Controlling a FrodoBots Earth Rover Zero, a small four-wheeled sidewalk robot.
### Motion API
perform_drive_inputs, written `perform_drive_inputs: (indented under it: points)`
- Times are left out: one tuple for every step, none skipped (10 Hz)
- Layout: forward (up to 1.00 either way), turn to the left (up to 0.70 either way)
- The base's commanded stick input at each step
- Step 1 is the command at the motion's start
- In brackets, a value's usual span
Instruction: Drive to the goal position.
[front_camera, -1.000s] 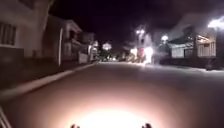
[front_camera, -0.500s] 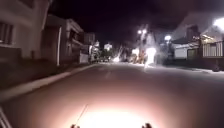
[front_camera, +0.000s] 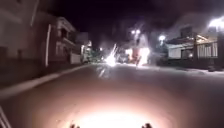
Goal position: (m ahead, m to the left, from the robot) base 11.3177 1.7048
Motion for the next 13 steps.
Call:
perform_drive_inputs:
  points:
    - [0.85,0.00]
    - [0.85,0.00]
    - [0.85,0.00]
    - [0.85,0.00]
    - [0.85,0.00]
    - [0.85,0.00]
    - [0.85,0.00]
    - [0.85,0.00]
    - [0.85,0.00]
    - [0.85,0.00]
    - [0.85,0.00]
    - [0.85,0.00]
    - [0.85,0.00]
